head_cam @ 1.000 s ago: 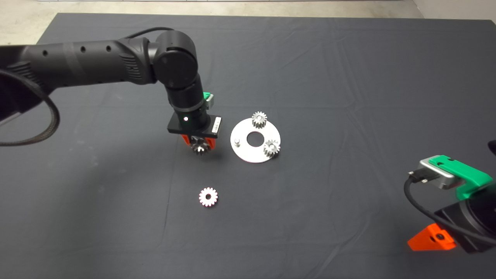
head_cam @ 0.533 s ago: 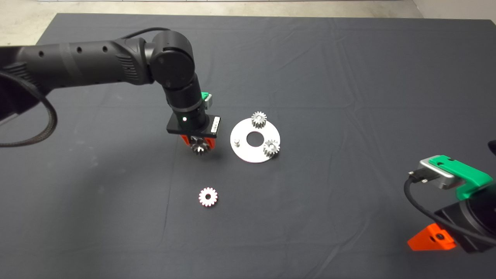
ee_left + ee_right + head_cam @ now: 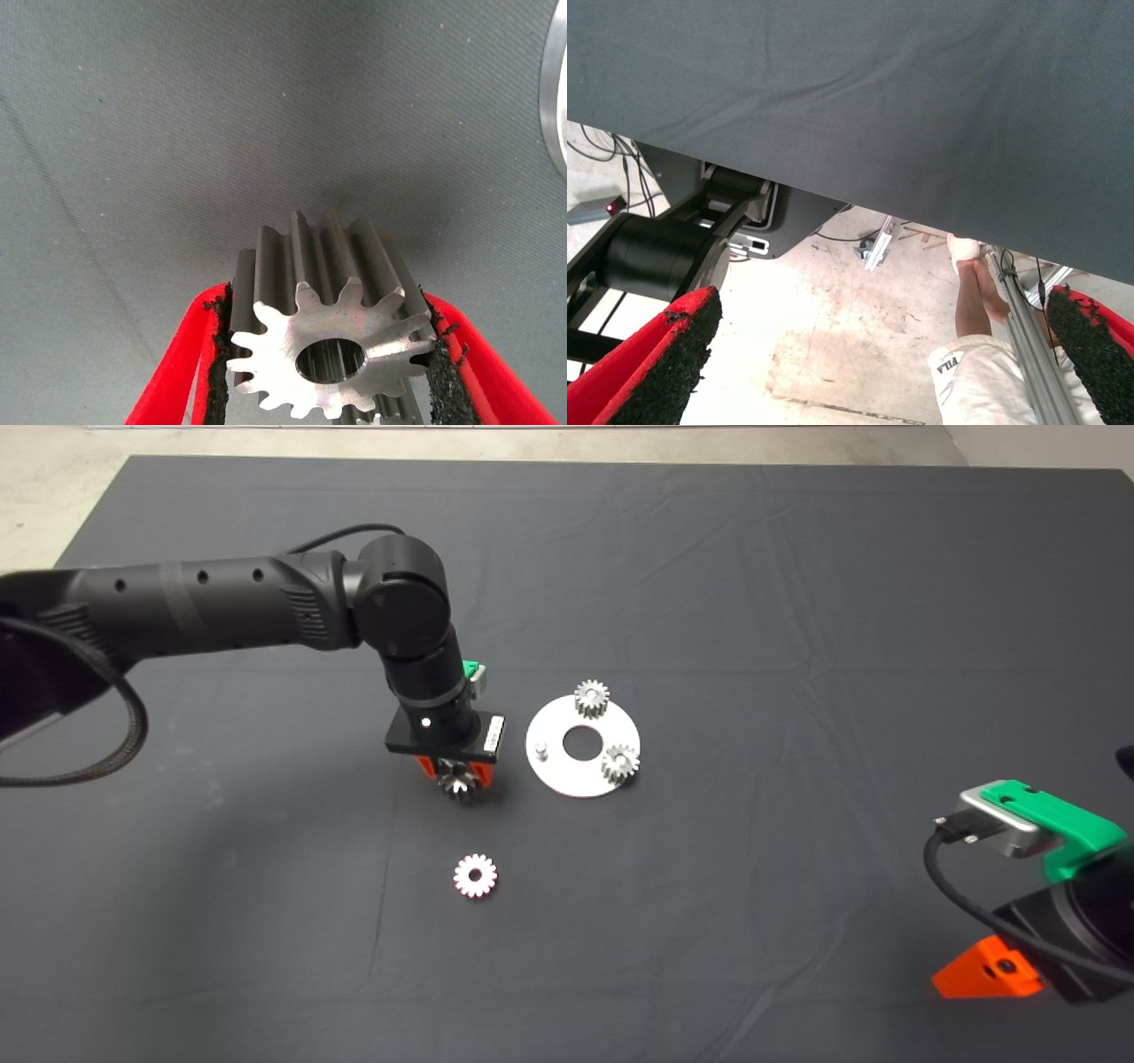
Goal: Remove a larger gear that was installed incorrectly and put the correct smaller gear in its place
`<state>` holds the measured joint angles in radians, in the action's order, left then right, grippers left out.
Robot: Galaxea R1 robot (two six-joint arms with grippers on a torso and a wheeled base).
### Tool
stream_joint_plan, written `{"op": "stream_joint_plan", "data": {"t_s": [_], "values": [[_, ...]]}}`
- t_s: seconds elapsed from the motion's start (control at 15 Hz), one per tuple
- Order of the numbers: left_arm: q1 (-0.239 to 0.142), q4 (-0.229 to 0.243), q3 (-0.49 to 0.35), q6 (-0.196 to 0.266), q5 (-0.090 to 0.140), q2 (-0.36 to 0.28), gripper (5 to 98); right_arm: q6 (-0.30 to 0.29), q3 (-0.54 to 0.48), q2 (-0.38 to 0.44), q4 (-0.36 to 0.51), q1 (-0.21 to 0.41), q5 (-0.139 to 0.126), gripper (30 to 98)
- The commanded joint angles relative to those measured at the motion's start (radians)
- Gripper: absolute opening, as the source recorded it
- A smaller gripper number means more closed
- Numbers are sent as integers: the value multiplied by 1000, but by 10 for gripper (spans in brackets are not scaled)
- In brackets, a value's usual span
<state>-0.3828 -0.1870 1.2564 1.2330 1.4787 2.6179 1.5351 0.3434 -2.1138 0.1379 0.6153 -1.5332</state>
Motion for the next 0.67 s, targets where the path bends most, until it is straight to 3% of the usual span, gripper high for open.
{"op": "stream_joint_plan", "data": {"t_s": [0.0, 0.6], "values": [[-28, 3, -14, -1, 8, -3, 431, 0, -5, 2, 32, 15, -58, 969], [-15, -2, -17, 0, 7, 0, 458, 0, -5, 2, 32, 15, -58, 969]]}}
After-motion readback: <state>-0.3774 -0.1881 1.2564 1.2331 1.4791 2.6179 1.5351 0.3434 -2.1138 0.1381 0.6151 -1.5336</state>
